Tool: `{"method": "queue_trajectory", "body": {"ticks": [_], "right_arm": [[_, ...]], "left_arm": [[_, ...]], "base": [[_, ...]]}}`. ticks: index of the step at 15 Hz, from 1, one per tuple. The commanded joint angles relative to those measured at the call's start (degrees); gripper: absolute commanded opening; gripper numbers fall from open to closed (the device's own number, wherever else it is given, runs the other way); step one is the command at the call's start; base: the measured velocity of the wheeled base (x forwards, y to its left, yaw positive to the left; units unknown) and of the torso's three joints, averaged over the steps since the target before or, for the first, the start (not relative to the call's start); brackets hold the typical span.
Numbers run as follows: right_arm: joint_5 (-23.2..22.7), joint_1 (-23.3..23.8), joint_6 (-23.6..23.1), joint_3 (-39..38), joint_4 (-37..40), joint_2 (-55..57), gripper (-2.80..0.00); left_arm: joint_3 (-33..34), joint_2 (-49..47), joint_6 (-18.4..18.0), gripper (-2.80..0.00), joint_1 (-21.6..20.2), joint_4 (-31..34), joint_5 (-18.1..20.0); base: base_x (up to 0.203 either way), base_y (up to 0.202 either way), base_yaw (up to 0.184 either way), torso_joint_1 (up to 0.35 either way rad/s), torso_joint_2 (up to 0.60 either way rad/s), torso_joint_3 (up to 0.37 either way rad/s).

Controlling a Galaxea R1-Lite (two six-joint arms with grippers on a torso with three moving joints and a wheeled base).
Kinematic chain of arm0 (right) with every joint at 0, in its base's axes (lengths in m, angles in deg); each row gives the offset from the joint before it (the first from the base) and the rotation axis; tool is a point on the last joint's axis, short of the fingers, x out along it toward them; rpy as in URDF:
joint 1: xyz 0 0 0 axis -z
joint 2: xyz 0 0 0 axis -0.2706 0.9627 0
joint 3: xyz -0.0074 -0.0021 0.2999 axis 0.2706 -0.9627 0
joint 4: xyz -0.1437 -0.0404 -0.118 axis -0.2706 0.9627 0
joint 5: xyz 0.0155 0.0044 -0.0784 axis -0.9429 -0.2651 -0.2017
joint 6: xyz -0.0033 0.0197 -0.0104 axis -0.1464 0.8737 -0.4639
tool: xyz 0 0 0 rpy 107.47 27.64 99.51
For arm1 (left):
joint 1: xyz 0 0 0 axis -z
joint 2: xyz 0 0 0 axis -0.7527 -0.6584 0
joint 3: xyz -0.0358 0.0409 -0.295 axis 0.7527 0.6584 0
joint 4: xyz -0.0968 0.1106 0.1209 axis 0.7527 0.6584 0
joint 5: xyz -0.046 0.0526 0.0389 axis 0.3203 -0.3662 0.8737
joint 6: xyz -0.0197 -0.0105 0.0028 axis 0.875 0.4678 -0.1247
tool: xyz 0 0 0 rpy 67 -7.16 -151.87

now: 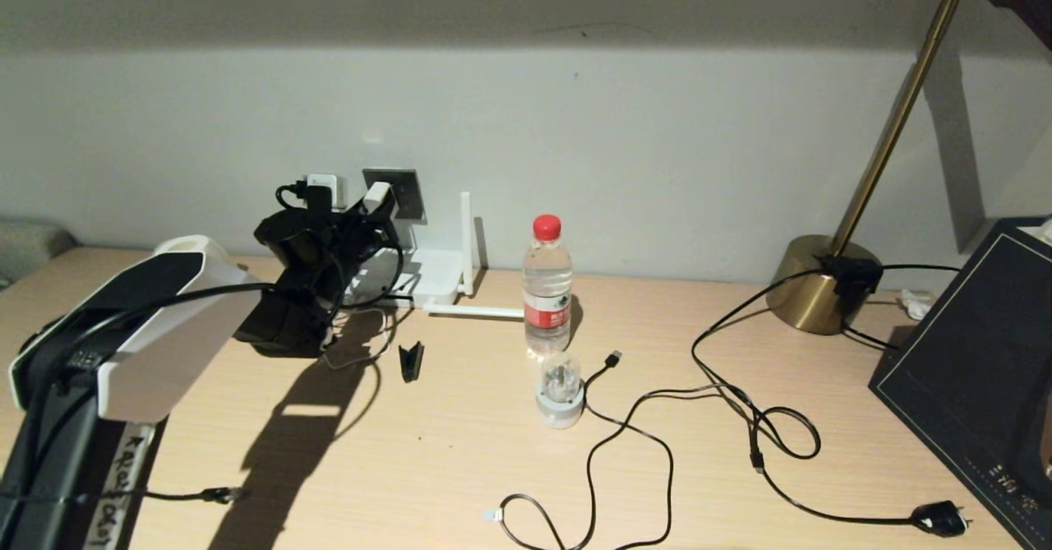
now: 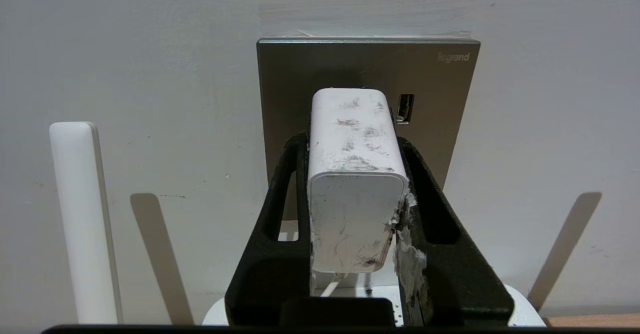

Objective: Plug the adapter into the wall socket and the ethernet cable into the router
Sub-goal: Pick up plug

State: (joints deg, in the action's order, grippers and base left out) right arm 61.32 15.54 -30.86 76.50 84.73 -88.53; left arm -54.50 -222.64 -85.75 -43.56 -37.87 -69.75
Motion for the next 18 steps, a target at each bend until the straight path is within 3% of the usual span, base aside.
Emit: {"method": "queue_trajectory", "body": {"ticks": [1,7,18], "right_arm": [[-0.02,-0.02,-0.04,-0.62,-0.07,0.0,-2.8],[-0.02,-0.02,-0.04,-0.64,-0.07,0.0,-2.8],[-0.02,-0.02,-0.04,-0.62,-0.07,0.0,-2.8]], "left_arm": [[-0.13,0.53,-0.02,-2.8,0.46,-0.59,-0.04],[-0.05,0.52,-0.02,-2.8,1.41,-0.6,-2.5],[-0.05,0.29,0.07,-2.8,1.85,-0.39,-2.59]], "base": [[0.0,0.0,0.0,0.0,0.0,0.0],[0.0,0.0,0.0,0.0,0.0,0.0],[0.0,0.0,0.0,0.0,0.0,0.0]]}}
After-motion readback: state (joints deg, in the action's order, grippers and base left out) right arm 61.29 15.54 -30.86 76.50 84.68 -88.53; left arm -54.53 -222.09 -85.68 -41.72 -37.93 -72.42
